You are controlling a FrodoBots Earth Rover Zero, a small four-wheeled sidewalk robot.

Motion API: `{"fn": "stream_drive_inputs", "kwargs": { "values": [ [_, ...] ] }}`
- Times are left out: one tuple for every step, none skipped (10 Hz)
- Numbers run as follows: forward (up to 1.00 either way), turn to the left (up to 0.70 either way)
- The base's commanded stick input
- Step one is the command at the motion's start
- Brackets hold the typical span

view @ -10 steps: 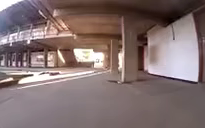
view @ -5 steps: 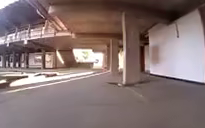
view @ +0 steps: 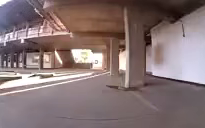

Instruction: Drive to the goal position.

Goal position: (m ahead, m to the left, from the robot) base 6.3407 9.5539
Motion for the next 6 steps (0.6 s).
{"fn": "stream_drive_inputs", "kwargs": {
  "values": [
    [0.70,0.00],
    [0.70,0.00],
    [0.70,0.00],
    [0.70,0.00],
    [0.70,0.00],
    [0.70,0.00]
  ]
}}
